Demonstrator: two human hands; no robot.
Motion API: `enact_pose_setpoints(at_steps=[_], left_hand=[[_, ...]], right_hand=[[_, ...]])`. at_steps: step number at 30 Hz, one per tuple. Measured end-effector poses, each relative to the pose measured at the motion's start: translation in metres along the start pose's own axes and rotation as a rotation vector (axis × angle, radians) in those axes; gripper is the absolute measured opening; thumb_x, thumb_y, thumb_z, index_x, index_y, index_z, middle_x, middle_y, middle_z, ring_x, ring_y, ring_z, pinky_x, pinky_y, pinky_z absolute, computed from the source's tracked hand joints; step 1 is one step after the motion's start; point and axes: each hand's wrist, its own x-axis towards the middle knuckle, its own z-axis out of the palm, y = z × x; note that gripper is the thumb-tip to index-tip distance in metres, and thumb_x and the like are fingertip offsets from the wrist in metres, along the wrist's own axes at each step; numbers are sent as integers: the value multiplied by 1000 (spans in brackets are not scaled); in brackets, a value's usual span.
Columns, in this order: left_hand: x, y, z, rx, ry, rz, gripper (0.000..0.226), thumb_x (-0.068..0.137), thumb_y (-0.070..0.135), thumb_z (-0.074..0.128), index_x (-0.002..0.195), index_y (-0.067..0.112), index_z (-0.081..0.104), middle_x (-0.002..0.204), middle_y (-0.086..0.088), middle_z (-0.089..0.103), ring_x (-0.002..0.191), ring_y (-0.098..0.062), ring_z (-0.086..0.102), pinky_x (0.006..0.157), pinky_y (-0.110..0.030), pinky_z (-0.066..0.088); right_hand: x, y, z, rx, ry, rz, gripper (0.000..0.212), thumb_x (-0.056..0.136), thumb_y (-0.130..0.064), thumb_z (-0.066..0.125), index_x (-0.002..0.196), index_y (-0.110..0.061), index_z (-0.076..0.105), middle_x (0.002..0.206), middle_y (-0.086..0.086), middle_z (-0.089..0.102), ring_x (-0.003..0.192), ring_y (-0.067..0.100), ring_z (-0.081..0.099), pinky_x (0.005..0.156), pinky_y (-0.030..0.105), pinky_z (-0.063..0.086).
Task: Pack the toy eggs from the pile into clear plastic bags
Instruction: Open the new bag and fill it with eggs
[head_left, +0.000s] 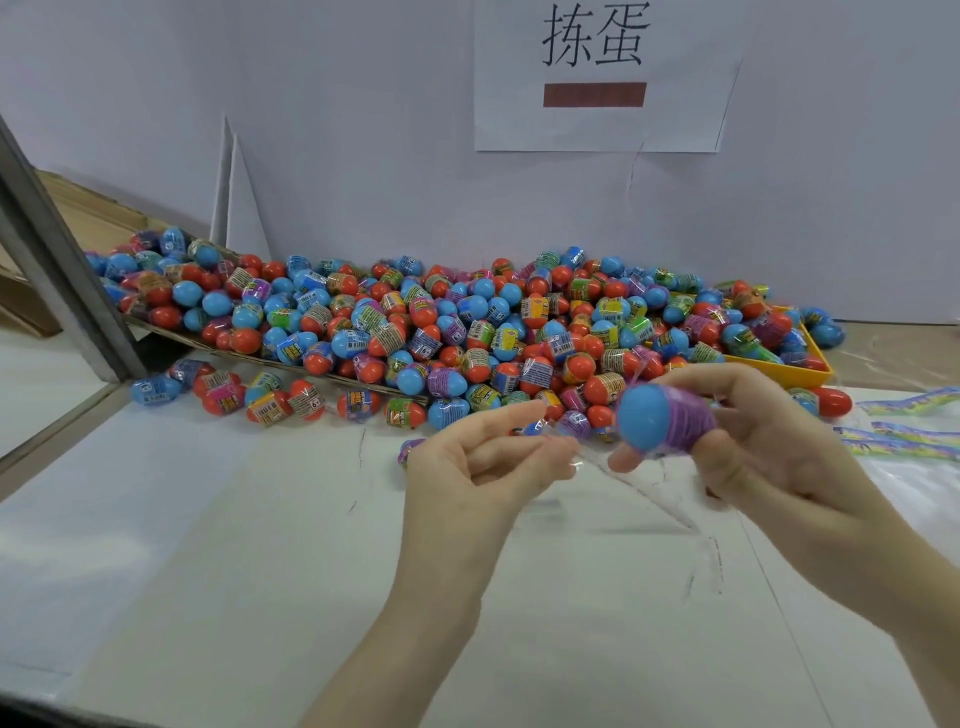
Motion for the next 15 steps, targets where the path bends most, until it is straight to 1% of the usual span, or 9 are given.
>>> enact_pose_setpoints(at_steps=[1,2,3,5,7,9,10,12,15], left_hand=[[1,0,-1,-22,3,-11,39,52,21,74,90,18,67,65,1,72,62,-6,68,55,-10,47],[1,0,-1,-30,12,-15,42,49,23,73,90,17,67,65,0,72,60,-6,67,54,-11,47],[1,0,-1,-28,21,-15,43,47,24,73,90,16,67,65,0,72,59,-7,67,53,-11,47],[2,1,0,-17,33,4,43,49,26,73,90,15,68,67,1,72,58,-8,68,52,-12,47],[2,2,2,14,34,31,32,55,25,73,87,17,68,67,3,72,57,-9,68,52,-12,47],[3,3,4,33,23,48,13,69,15,72,80,20,69,65,8,71,53,-10,67,50,-10,46],[3,2,5,54,18,56,12,75,10,69,78,21,68,66,10,69,52,-10,67,50,-10,46],[2,2,8,97,2,69,12,81,9,64,78,21,66,66,15,67,49,-10,65,48,-10,44],[-1,4,13,104,14,92,4,78,16,65,77,17,61,65,17,65,46,-10,64,46,-9,42]], right_hand=[[0,3,0,24,24,-9,48,81,-63,46,108,-24,50,93,-12,69,88,6,65,66,9,46],[3,5,1,52,48,0,50,81,-63,47,108,-21,49,92,-10,70,87,7,66,67,13,48],[3,5,2,81,70,6,53,80,-64,47,108,-19,49,91,-8,70,86,9,67,69,16,49],[2,8,4,158,147,30,54,77,-65,49,107,-20,51,86,-5,72,83,13,68,71,17,50],[2,8,4,246,242,69,47,75,-58,47,104,-22,52,80,-3,72,77,15,69,70,15,50],[2,9,4,280,301,128,42,71,-49,43,100,-20,51,76,-3,71,69,16,70,66,13,51],[3,8,6,293,304,152,42,68,-47,43,99,-20,51,74,-3,71,67,16,70,64,14,51],[3,8,11,317,307,173,42,66,-45,44,98,-18,49,71,-5,71,62,15,69,59,18,53],[4,8,24,327,409,180,34,73,-43,42,100,-21,48,71,-5,69,51,19,66,49,18,50]])
